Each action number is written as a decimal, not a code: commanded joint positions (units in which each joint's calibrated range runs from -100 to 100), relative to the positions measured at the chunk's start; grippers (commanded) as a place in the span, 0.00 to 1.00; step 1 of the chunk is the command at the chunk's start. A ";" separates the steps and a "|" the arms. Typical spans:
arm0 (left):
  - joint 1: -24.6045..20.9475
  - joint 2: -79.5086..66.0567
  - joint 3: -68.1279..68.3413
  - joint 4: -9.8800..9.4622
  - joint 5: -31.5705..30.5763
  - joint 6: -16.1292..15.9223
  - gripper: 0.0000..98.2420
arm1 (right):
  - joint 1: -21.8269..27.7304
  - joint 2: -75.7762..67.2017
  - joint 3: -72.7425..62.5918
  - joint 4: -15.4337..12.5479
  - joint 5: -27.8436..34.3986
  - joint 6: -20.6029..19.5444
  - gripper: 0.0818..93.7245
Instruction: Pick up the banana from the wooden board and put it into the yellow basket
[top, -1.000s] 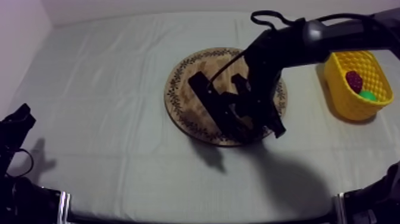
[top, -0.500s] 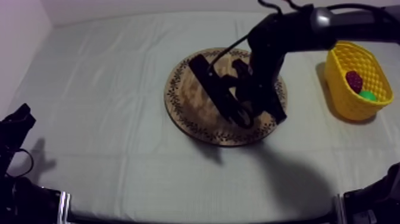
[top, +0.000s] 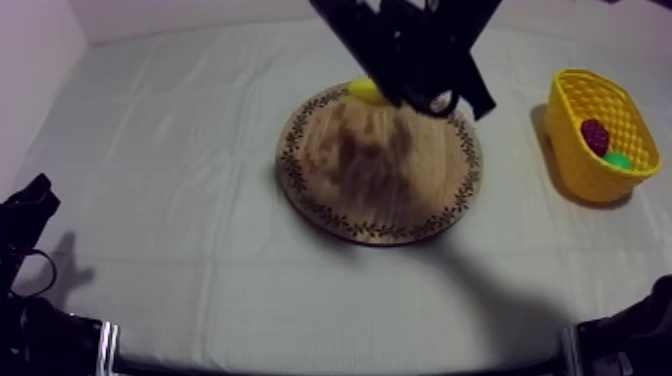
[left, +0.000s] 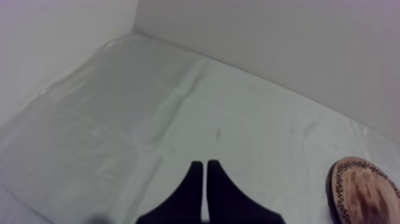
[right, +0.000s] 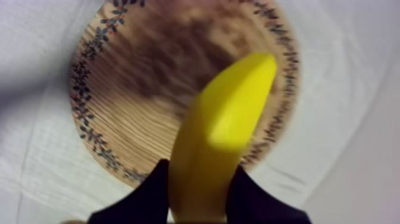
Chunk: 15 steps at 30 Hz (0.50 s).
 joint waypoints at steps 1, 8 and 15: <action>-0.02 0.02 0.03 -0.01 -0.01 0.01 0.00 | 0.07 -1.21 -4.64 -0.29 3.11 0.77 0.18; -0.02 0.02 0.03 -0.01 -0.01 0.01 0.00 | -0.19 -3.93 -11.52 -0.82 8.28 1.22 0.19; -0.02 0.02 0.03 -0.01 -0.01 0.01 0.00 | -0.09 -4.28 -10.06 -0.11 6.07 -3.14 0.21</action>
